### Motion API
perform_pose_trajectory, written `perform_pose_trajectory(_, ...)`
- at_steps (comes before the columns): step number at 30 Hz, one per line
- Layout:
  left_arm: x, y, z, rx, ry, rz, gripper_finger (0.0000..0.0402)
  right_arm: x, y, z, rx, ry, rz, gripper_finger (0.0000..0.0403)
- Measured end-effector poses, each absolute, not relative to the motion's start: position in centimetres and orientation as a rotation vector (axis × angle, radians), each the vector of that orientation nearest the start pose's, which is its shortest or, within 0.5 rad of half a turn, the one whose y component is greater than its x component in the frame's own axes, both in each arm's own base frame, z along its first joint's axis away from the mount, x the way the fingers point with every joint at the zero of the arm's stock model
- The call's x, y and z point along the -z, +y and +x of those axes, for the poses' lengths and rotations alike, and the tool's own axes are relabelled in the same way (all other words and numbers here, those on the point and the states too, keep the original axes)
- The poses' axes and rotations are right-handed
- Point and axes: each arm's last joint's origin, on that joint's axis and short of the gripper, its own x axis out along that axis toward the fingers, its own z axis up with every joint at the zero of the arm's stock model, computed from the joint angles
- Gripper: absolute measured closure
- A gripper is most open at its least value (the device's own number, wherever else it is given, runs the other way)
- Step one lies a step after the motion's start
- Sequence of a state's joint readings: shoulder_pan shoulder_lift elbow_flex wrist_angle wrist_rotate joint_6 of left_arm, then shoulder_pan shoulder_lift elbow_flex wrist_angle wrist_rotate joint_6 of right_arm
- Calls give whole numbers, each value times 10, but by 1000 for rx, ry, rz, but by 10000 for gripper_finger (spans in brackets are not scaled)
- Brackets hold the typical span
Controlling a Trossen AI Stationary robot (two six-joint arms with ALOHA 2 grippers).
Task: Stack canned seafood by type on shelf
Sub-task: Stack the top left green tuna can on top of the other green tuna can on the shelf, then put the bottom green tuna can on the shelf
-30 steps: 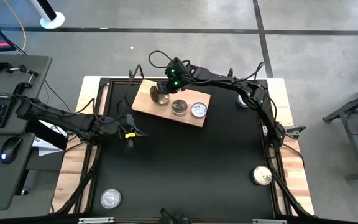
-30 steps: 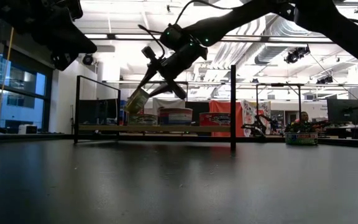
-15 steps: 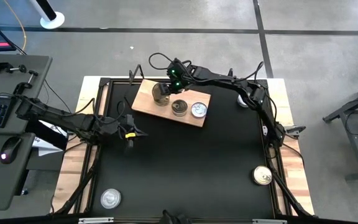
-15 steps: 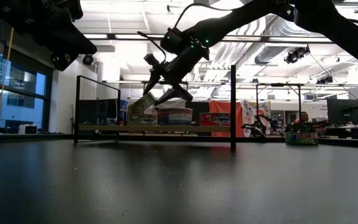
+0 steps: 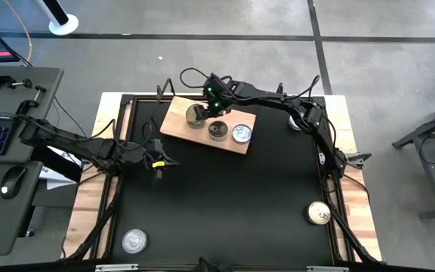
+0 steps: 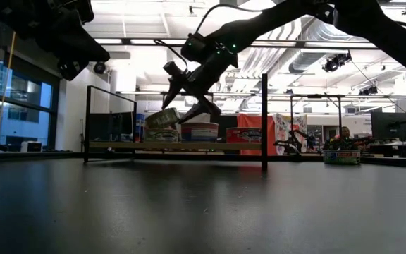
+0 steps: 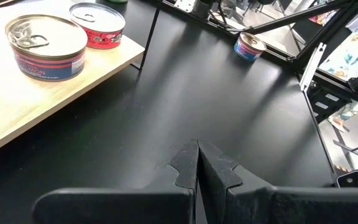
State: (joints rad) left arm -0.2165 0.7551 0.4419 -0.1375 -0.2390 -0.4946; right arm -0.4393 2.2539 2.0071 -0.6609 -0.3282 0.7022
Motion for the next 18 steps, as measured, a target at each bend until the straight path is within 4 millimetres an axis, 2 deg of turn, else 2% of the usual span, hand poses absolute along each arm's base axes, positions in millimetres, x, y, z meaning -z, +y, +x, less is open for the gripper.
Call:
perform_pose_trajectory(10,-224,-29,163,-136,421,-383,402,-231,-200,455,437,788,1097,141)
perform_pose_trajectory(15,-226,-28,164,-144,401,-386,401,-233,-198,456,370,785,1045,141)
perform_pose_trajectory(18,-231,-29,165,-132,372,-371,401,-245,-205,449,334,762,1002,141)
